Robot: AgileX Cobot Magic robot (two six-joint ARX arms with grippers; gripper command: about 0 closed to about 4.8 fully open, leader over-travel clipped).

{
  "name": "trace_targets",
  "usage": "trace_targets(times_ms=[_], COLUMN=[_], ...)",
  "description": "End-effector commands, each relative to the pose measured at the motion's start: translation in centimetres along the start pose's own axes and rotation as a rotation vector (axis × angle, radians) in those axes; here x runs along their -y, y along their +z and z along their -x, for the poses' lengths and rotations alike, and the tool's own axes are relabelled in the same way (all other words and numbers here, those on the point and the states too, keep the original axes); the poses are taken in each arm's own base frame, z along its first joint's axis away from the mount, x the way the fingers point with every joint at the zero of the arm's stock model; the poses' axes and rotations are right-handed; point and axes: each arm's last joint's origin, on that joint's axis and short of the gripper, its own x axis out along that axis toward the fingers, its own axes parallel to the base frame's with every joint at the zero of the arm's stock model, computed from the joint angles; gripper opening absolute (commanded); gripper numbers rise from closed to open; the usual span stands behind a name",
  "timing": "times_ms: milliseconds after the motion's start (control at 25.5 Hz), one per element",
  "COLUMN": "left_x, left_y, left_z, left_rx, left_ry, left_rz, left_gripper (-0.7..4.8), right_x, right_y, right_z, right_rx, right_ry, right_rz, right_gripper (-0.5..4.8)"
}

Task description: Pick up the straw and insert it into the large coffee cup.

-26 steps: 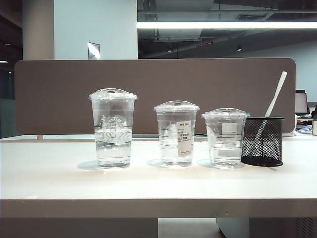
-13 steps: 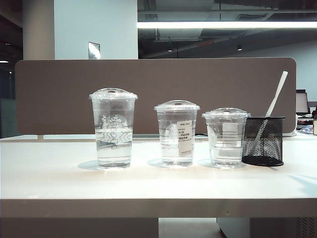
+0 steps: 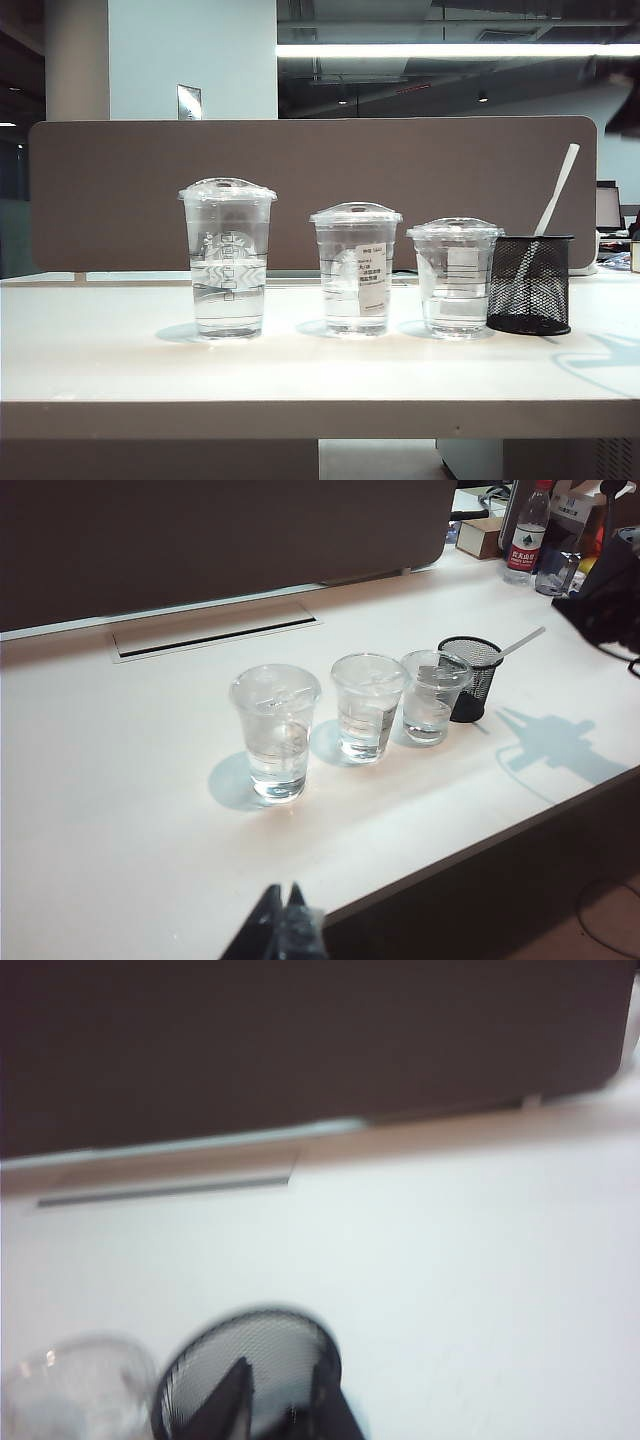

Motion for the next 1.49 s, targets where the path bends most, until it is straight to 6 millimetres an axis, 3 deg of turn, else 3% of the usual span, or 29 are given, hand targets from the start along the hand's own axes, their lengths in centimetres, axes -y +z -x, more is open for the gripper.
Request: trace_targets(times_ms=[39,157,314,549,745,1176,1333,1490], left_x=[0.0,0.0,0.0,0.0,0.0,0.0,0.0,0.0], left_y=[0.1,0.1,0.1,0.1,0.1,0.1,0.1,0.1], left_z=[0.0,0.0,0.0,0.0,0.0,0.0,0.0,0.0], left_rx=[0.008,0.007,0.008,0.008,0.008,0.007,0.008,0.008], left_ry=[-0.010,-0.002,-0.002,-0.003,-0.003,-0.004,-0.003,-0.003], left_rz=[-0.004,-0.004,-0.005,-0.005,-0.004,-0.004,-0.004,-0.004], left_gripper=[-0.04,-0.04,-0.04,-0.04,-0.04,-0.04,-0.04,-0.04], right_x=[0.1,0.0,-0.6,-1.5,-1.3,-1.5,-1.5,-1.5], right_y=[-1.3,-2.8,-4.7,-4.9,-5.5,-4.8,-4.4,-4.3], right_z=[0.3,1.1,2.3,2.3,1.6,-1.8,-2.7,-2.9], right_rx=[0.003,-0.004,-0.001,-0.002,0.007,0.008,0.013,0.013], right_ry=[0.031,0.042,0.114,0.150,0.138,0.184,0.185,0.185], right_rz=[-0.010,-0.021,-0.019,0.002,0.016,0.017,0.017,0.018], right_gripper=[0.95,1.05,1.65,2.15,2.22,2.20,1.17,1.00])
